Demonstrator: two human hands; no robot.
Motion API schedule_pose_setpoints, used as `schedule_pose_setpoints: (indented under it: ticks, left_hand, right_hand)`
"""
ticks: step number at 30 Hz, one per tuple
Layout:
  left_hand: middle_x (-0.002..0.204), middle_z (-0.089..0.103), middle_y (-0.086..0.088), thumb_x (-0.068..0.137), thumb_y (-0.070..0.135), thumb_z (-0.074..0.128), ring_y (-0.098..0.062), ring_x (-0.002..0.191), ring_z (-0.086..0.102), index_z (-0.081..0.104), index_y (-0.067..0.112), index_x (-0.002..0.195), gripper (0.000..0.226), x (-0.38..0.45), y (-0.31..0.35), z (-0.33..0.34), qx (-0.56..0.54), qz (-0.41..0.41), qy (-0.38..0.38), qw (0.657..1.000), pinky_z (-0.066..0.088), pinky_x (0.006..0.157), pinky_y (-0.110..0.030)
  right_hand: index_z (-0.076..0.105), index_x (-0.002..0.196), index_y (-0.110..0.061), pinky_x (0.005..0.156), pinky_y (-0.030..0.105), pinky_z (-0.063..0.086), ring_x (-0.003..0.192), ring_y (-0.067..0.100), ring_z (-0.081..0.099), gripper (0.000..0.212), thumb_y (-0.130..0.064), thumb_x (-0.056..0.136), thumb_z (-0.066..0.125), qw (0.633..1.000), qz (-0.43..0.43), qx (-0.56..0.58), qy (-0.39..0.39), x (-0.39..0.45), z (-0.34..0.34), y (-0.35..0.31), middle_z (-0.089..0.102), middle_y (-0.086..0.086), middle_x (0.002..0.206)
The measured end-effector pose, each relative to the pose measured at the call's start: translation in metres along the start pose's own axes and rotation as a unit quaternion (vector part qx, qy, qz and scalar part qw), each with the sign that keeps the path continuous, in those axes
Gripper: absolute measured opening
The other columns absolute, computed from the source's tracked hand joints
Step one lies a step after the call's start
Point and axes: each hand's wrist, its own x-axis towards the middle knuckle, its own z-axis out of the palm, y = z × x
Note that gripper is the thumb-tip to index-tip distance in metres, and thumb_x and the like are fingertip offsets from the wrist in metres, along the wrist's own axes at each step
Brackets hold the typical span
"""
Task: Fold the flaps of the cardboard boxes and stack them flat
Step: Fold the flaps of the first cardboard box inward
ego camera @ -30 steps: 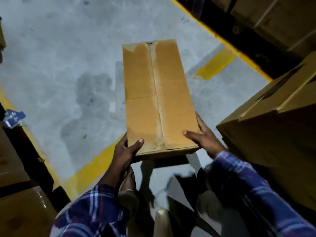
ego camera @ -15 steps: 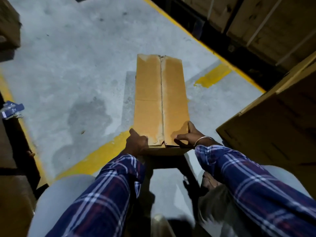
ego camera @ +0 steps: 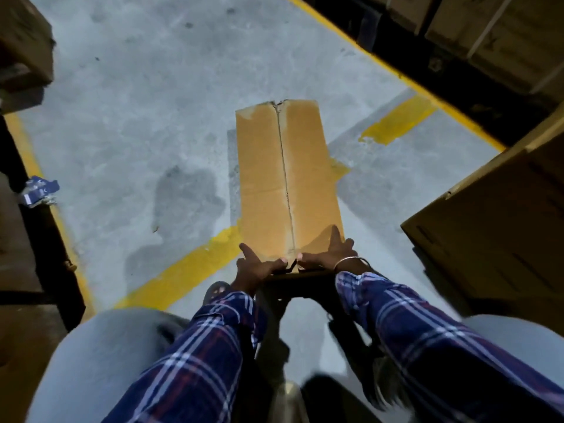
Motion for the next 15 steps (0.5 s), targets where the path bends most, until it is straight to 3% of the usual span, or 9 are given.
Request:
schedule_pose_setpoints:
  ticks: [4, 11, 15]
  left_hand:
    - [0.168, 0.001, -0.019, 0.067, 0.061, 0.089, -0.044, 0.153, 0.018, -0.025, 0.025, 0.159, 0.151, 0.002, -0.004, 0.015, 0.002, 0.016, 0.006, 1.000, 0.030, 0.120, -0.051]
    - [0.169, -0.010, -0.016, 0.066, 0.032, 0.097, -0.036, 0.156, 0.011, -0.034, 0.023, 0.154, 0.158, -0.003, -0.009, 0.006, -0.026, 0.050, -0.032, 0.998, 0.031, 0.117, -0.044]
    - [0.169, -0.014, -0.016, 0.062, 0.029, 0.099, -0.038, 0.156, 0.007, -0.035, 0.024, 0.153, 0.162, -0.005, -0.006, 0.004, 0.005, 0.060, -0.042, 0.997, 0.031, 0.119, -0.050]
  right_hand:
    - [-0.016, 0.158, -0.039, 0.110, 0.056, 0.032, 0.143, 0.042, 0.019, 0.144, -0.078, 0.058, 0.080, 0.999, 0.026, -0.005, 0.026, 0.003, 0.017, -0.009, 0.008, 0.019, 0.156]
    - [-0.020, 0.157, -0.037, 0.110, 0.057, 0.032, 0.144, 0.043, 0.017, 0.150, -0.084, 0.054, 0.078, 0.997, 0.046, -0.050, 0.034, 0.000, 0.018, -0.010, 0.004, 0.021, 0.157]
    - [-0.027, 0.155, -0.031, 0.111, 0.065, 0.033, 0.146, 0.045, 0.014, 0.158, -0.089, 0.048, 0.074, 0.992, 0.044, -0.098, 0.073, 0.001, 0.034, -0.015, -0.003, 0.027, 0.158]
